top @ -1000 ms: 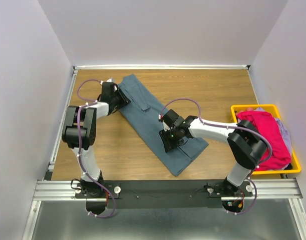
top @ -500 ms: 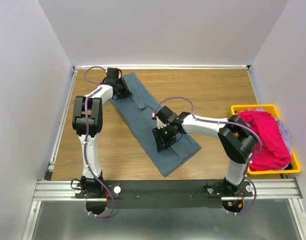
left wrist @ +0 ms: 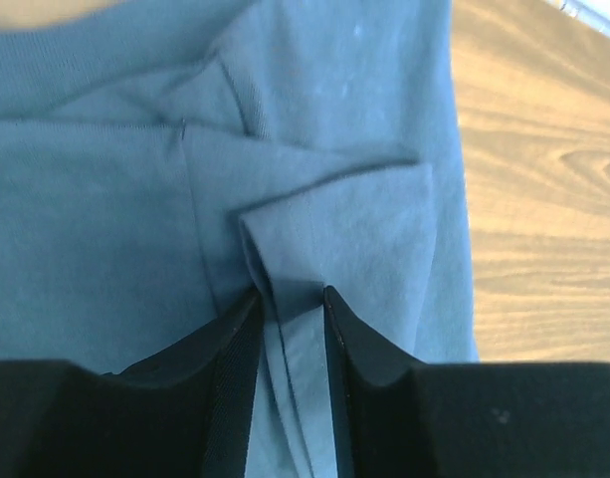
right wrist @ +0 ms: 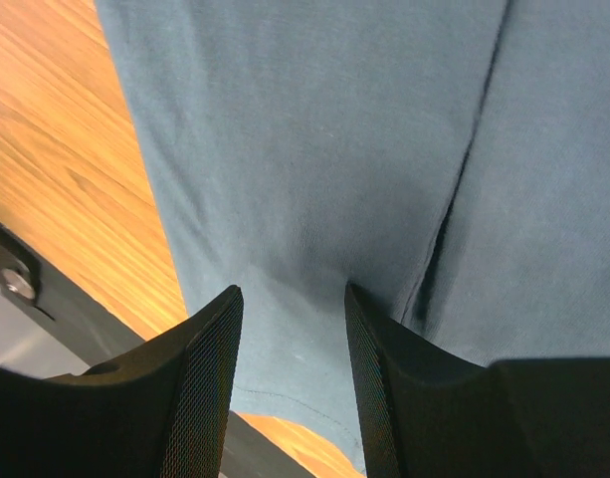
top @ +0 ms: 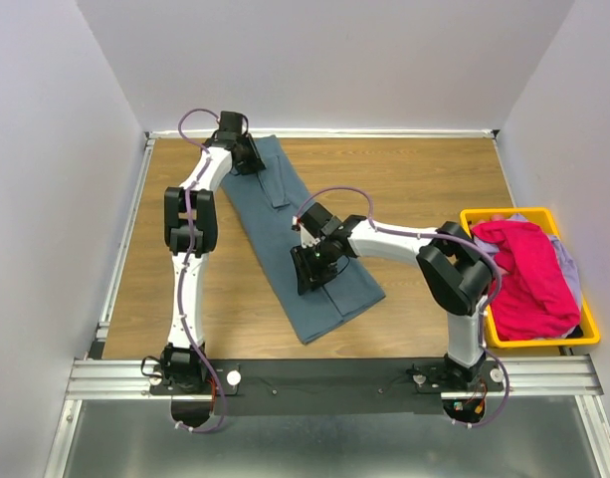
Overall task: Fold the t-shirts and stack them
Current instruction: Fold the tshirt
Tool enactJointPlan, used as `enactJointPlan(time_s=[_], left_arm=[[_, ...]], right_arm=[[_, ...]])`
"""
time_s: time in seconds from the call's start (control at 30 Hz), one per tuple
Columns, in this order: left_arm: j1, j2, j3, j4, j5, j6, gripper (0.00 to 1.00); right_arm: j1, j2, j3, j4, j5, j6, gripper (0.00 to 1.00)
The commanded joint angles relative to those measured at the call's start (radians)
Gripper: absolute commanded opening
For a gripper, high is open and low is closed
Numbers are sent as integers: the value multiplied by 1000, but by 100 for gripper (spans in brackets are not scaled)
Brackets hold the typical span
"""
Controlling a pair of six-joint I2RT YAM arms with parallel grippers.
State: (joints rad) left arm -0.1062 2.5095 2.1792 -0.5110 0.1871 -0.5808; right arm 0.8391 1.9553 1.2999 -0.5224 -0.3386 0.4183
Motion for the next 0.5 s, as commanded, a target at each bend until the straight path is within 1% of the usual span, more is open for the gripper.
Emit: enactJointPlan(time_s=[0.0,0.07,0.1,0.17,0.2,0.23,0.27,0.3,0.33,0.47], left_arm=[[3,51,88,-75,17,42,40],[2,-6,56,-37,6,44,43],[2,-39,-5,-20,-33,42,45],[2,-150,-74,12,-89,42,48],[2,-182,-138,15,-157,42,49],[2,-245,-172,20,-179,42,50],[0,-271,-205,25,-214,42,50],[-3,-294,-272,29,-242,44,51],[-6,-328,-300,37,-251,45,52],[-33,-344,-387,34,-275,55,54]], right_arm=[[15,48,56,4,-42,-6,54],[15,34,74,4,-42,-29,54],[17,10,93,1,-30,-38,54],[17,-22,101,1,10,-53,55],[15,-56,98,-1,59,-55,57],[12,-73,92,-1,82,-58,58],[11,-90,82,-1,129,-61,58],[3,-119,72,-1,151,-59,60],[-4,-133,58,-2,170,-59,60],[-41,-182,-40,1,234,-47,61]])
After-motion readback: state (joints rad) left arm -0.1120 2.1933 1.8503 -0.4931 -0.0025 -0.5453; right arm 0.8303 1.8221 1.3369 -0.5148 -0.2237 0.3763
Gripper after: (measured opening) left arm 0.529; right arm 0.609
